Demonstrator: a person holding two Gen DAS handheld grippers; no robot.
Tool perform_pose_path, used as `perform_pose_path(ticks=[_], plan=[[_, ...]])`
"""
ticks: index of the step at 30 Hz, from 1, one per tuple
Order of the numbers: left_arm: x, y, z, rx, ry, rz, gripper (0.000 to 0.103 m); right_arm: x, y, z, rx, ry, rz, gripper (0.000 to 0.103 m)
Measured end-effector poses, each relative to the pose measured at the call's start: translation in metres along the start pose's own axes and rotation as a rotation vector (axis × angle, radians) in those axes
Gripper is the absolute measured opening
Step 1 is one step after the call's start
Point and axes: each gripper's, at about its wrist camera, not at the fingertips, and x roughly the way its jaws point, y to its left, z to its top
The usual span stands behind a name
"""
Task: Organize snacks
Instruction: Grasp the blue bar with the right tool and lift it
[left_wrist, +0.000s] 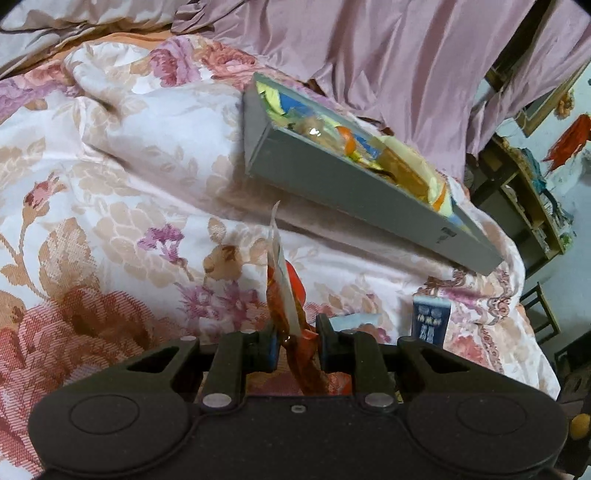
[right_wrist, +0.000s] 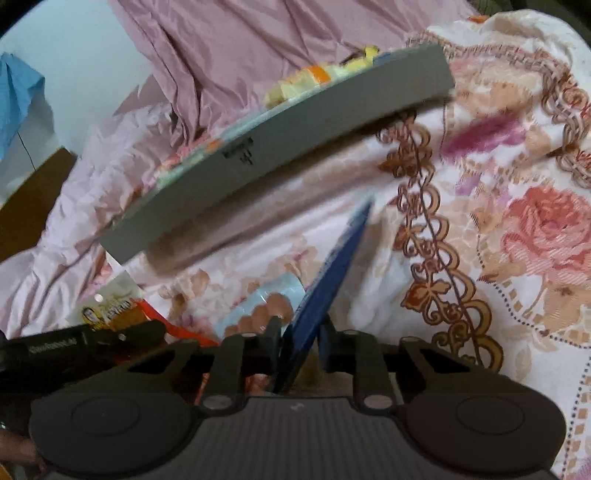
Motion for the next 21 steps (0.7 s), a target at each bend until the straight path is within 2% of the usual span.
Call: perform_pose_path(ticks=[3, 10, 15, 21], plan=[[-0.005, -0.002, 0.001, 0.007, -0.009, -0.013, 0.021, -0.016, 0.004, 0.001, -0.008, -0.037, 0.023, 0.018], [-0.016, -0.015, 0.000, 0.064, -0.045, -0.026, 0.020, -0.034, 0.014, 0.000, -0.039, -0.074, 0.056, 0.017], [-0.035, -0.029, -0.003, 0.147, -0.102, -0.033, 0.018, -0.055, 0.027, -0.004, -0.113, -0.131, 0.065, 0.017], [-0.047, -0.038, -0.010, 0.162, -0.123, -0.057, 0.018, -0.075, 0.037, -0.018, -0.166, -0.155, 0.067, 0.017]])
